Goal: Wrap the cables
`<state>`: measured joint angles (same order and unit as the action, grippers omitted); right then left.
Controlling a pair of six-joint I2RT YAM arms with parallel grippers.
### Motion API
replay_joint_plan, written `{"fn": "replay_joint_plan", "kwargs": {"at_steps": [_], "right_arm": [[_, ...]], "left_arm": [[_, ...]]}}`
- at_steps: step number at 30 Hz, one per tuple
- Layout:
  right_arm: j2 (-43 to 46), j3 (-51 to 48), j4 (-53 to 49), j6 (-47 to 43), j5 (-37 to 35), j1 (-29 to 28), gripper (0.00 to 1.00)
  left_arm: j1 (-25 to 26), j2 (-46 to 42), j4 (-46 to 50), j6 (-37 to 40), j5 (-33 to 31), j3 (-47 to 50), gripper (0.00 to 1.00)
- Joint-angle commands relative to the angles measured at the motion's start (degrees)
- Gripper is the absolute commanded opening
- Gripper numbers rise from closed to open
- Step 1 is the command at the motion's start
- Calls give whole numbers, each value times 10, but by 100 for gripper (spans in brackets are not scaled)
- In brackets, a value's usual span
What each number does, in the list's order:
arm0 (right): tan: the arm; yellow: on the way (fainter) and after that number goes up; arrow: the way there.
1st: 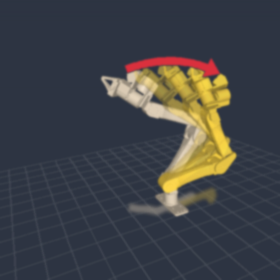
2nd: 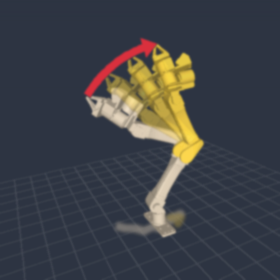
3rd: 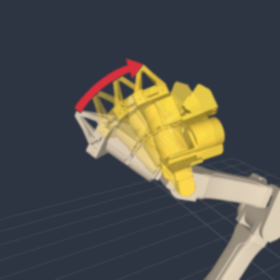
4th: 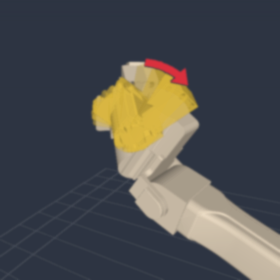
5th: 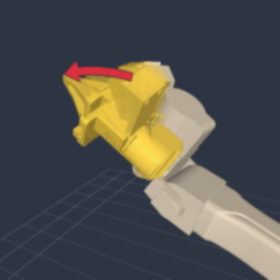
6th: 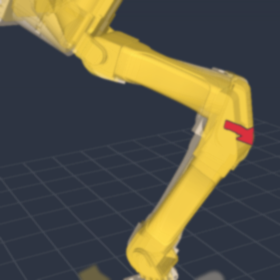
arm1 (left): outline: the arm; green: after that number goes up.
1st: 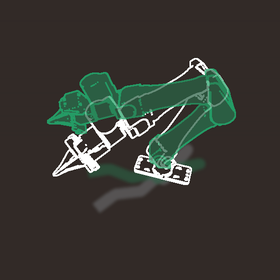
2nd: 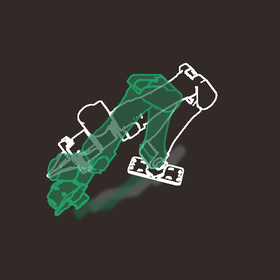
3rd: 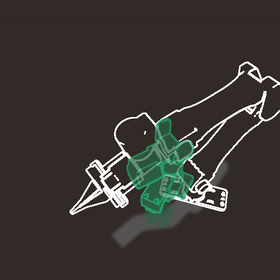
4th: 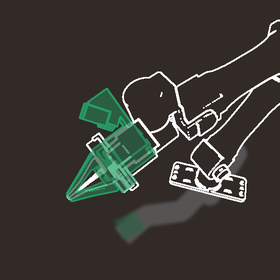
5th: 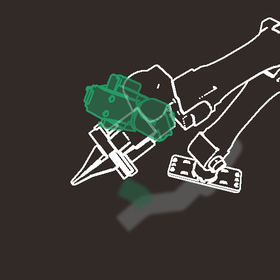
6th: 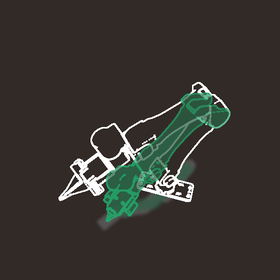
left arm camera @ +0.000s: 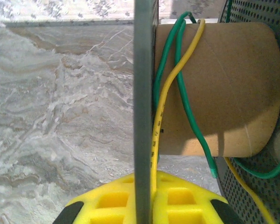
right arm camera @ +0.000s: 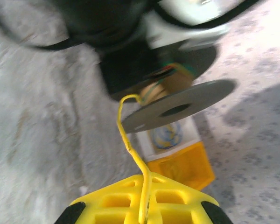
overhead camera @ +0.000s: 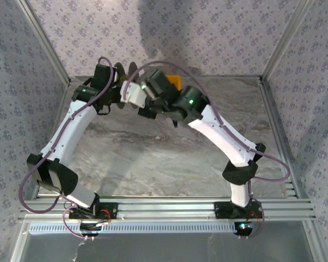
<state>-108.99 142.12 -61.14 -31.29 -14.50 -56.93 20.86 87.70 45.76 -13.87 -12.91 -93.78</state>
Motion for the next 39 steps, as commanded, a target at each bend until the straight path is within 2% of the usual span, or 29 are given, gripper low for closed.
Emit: {"fn": "replay_joint_plan", "kwargs": {"at_steps": [1,7,13,17,19,23,25,29,30,31,33,34,39], "right_arm": [[-20,72,40,-43,11,33,0],[-55,113,70,-59,22,111,0],[-75,112,69,-58,54,179,0],[-95,110,57,-53,97,222,0],[-105,109,49,-42,125,243,0],[-122,98,42,-13,172,278,0],[-123,85,44,-6,186,287,0],[-120,63,51,3,214,289,0],[-117,57,56,8,223,289,2],[-113,48,61,11,234,288,9],[-104,29,79,20,254,289,33],[-98,18,89,23,262,290,42],[-64,-40,138,28,276,307,71]], "left_arm": [[9,-21,-11,66,-39,10,0],[44,-54,11,136,-16,76,0],[72,-112,41,214,42,143,0],[97,-179,48,288,117,165,0],[101,-220,46,315,185,166,0],[101,-289,9,331,262,156,0],[102,-307,-13,330,266,146,0],[101,-312,-79,320,232,119,0],[102,-310,-99,315,221,112,0],[101,-304,-116,310,208,101,0],[101,-284,-134,299,184,71,0],[102,-272,-137,295,175,51,0],[102,-210,-127,288,141,-34,0]]}}
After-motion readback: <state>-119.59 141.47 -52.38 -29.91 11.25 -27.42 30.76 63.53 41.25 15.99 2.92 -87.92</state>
